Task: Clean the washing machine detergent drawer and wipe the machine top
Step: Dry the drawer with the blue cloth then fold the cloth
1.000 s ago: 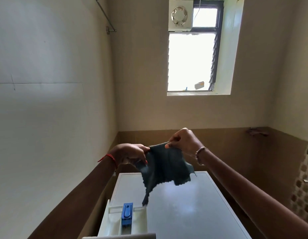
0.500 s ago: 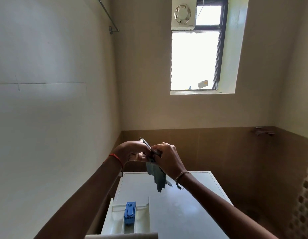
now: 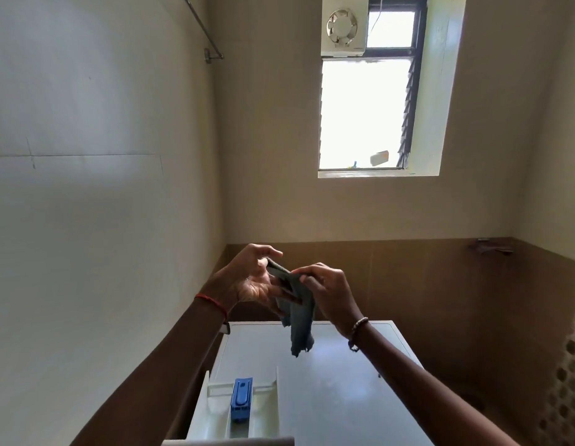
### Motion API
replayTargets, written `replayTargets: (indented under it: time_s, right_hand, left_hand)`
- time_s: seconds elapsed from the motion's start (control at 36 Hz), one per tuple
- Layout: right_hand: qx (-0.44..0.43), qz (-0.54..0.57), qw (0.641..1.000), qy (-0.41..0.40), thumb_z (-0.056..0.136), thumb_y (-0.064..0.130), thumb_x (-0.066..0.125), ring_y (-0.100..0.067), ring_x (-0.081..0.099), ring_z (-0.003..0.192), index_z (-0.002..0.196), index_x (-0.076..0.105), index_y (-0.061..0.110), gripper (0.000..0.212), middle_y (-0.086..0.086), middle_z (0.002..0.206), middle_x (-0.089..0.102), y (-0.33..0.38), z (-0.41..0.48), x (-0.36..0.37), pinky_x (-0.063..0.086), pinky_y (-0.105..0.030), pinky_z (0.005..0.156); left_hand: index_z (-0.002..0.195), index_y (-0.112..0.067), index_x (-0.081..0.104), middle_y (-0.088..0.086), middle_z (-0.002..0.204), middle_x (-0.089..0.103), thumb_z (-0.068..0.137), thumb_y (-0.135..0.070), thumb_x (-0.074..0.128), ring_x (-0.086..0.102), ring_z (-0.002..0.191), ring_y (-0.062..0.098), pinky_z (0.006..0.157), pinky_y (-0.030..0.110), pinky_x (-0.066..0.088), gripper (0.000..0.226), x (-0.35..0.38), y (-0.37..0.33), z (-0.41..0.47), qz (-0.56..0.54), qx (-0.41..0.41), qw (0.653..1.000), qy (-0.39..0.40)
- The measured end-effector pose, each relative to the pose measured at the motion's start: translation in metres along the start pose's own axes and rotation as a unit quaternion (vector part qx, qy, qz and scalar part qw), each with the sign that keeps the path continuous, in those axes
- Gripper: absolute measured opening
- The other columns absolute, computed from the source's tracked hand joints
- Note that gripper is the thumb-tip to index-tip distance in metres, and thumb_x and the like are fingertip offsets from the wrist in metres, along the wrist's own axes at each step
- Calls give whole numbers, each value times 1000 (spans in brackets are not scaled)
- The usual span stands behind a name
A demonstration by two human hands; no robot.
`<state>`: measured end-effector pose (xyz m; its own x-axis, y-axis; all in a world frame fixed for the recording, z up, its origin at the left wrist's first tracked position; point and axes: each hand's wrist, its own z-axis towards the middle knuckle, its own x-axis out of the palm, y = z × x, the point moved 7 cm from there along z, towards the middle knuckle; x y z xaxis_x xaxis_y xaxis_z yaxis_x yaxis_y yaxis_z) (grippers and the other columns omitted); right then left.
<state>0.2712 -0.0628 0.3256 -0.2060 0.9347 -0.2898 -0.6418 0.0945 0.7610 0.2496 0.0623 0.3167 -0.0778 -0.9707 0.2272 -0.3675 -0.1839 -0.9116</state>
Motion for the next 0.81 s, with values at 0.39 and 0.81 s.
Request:
replayTargets:
  time_s: [0.39, 0.81]
  right_hand:
    - [248, 229, 941, 0, 95, 12, 48, -13, 57, 77, 86, 67, 14, 21, -2, 82, 64, -11, 30, -29, 45, -21, 52]
    - [401, 331, 853, 43, 87, 5, 60, -20, 61, 84, 86, 62, 3, 3, -9, 94, 59, -34, 22, -46, 57, -25, 55]
  left_hand:
    - [146, -30, 10, 18, 138, 48, 88, -35, 58, 41, 129, 37, 109, 61, 10, 76, -18, 31, 12, 59, 120, 989, -59]
    - [96, -6, 63, 6, 78, 63, 91, -15, 55, 62, 62, 13, 50, 21, 53, 13, -6, 23, 11, -48, 119, 990, -54]
